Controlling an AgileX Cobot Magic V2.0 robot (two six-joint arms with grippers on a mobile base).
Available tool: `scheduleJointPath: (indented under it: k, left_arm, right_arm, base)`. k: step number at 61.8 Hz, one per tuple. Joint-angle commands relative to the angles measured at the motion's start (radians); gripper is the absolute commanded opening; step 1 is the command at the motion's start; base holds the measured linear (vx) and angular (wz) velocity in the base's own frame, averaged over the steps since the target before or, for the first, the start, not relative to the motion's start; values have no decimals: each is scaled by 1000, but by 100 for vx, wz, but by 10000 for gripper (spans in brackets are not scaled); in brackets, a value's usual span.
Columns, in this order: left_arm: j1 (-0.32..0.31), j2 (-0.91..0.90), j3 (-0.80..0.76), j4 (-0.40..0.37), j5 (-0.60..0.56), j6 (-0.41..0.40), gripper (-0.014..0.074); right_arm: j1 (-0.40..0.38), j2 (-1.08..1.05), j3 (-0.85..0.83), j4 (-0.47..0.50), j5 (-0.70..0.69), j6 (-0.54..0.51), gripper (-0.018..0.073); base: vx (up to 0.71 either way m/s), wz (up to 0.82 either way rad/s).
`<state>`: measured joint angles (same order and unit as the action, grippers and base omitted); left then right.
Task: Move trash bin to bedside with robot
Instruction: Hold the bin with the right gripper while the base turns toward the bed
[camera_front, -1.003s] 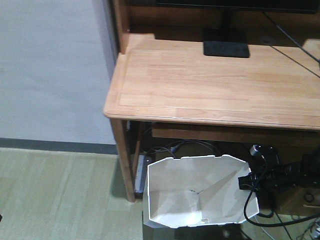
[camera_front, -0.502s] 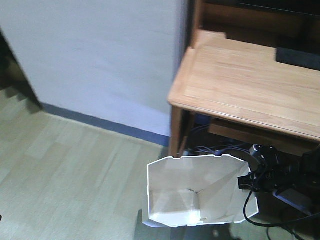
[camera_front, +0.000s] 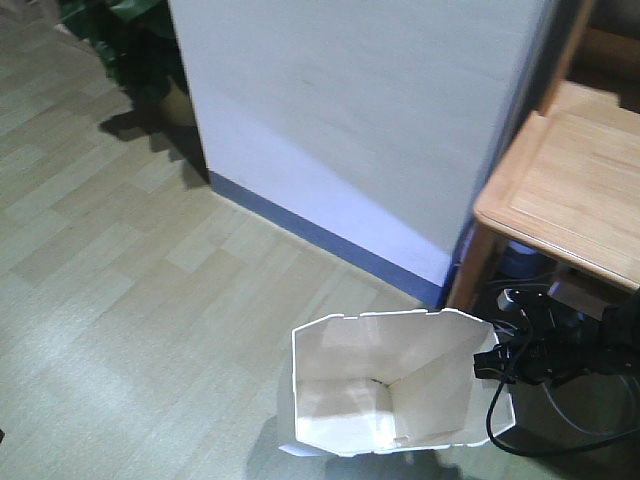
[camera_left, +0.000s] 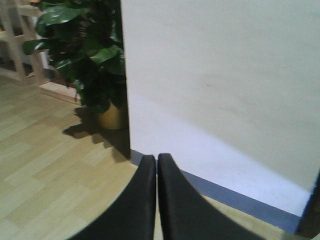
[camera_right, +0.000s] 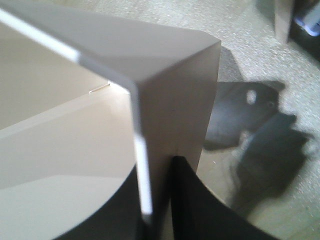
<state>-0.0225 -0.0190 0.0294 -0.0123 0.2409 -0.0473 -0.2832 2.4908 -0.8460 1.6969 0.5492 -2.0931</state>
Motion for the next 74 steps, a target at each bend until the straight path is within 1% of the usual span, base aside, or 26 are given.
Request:
scheduleJointPath:
  k: [1, 28, 58, 74]
  left_arm:
    - [-6, -10, 29, -4, -67, -9, -6]
    - [-6, -10, 29, -4, -67, -9, -6]
    - [-6, -10, 29, -4, -67, -9, -6]
    - [-6, -10, 29, -4, -67, -9, -6]
  right_arm:
    - [-3, -68, -2, 1, 230, 3, -4]
    - [-3, -68, -2, 1, 230, 3, -4]
    - [-3, -68, -2, 1, 230, 3, -4]
    - [-3, -68, -2, 1, 230, 2, -4]
  base:
    - [2, 41]
    - [6, 48]
    - [13, 73]
    - [18, 55]
